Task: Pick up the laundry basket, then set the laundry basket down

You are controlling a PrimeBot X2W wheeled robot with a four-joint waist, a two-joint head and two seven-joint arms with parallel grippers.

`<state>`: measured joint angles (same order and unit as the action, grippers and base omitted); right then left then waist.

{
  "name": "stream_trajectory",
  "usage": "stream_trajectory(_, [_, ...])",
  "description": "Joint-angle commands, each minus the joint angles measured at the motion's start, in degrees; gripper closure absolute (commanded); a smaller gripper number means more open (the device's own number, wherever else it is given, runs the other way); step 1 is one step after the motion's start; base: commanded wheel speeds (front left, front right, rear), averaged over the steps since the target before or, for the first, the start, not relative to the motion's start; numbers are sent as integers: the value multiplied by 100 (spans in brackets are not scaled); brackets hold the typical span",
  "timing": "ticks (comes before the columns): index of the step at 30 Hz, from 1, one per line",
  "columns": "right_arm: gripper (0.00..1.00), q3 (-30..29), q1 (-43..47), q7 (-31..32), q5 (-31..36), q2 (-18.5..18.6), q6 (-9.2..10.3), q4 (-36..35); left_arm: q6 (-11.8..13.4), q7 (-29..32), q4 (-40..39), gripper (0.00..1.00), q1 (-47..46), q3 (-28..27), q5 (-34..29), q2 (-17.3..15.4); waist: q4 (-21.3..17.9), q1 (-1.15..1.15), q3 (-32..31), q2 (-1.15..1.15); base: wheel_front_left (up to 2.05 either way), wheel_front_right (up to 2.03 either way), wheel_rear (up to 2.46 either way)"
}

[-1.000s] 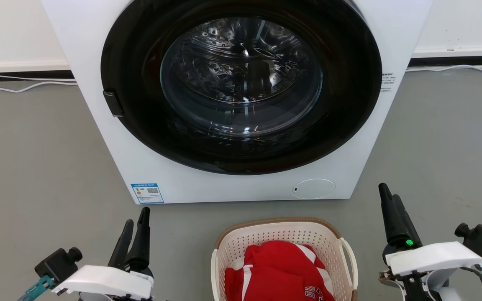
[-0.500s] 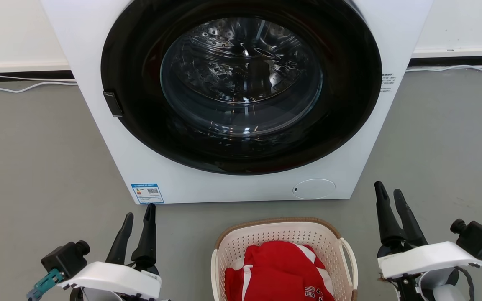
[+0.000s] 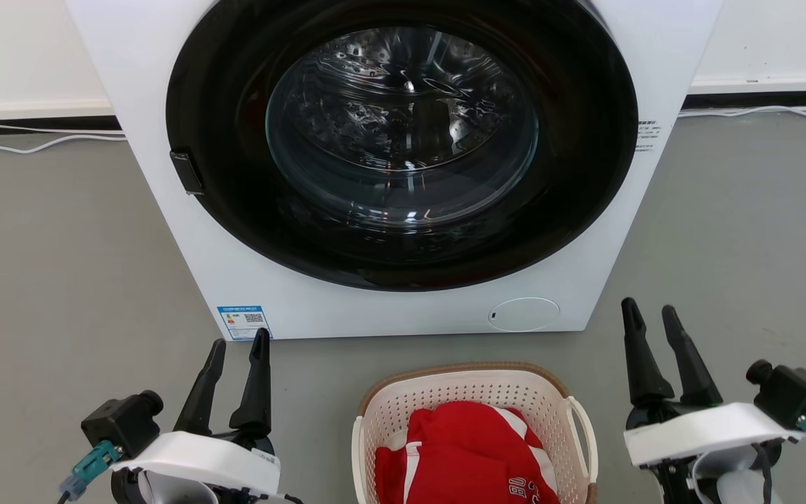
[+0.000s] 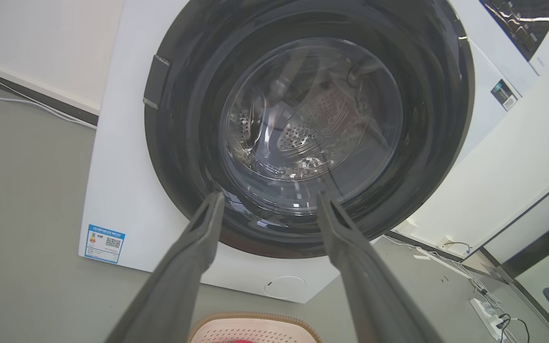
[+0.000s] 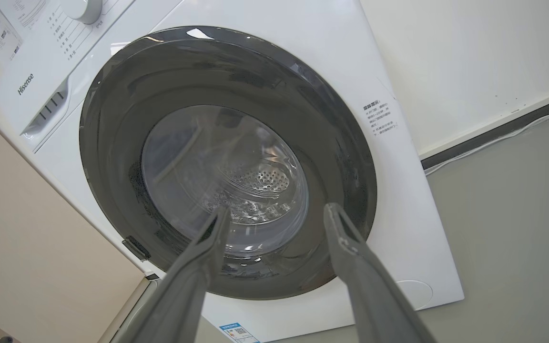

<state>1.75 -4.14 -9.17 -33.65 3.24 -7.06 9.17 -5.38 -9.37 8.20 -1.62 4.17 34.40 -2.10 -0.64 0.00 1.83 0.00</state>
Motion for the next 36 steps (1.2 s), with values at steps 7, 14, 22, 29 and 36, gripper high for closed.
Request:
stream_trajectory(7, [0,59,-384,-216,650,13,-35,-109,77,-196,-221,0,-320,-82,-614,-56,-18,0,29,0,0,0,0])
stream_trajectory(14, [0,63,-416,-317,1070,9,-37,-9,92,-297,-216,0,-339,-76,-991,-62,-25,0,48,0,0,0,0])
stream_trajectory(22, [0,152,-461,-452,1581,10,-40,99,94,-432,-211,0,-371,-68,-1473,-70,-39,0,42,0,0,0,0])
stream_trajectory(29, [0,246,-513,-569,2025,24,-43,161,104,-549,-260,0,-383,-14,-1911,-76,-51,0,44,0,0,0,0])
stream_trajectory(36, [0,279,-507,-583,2079,27,-43,153,106,-563,-262,0,-380,19,-1949,-77,-54,0,31,0,0,0,0])
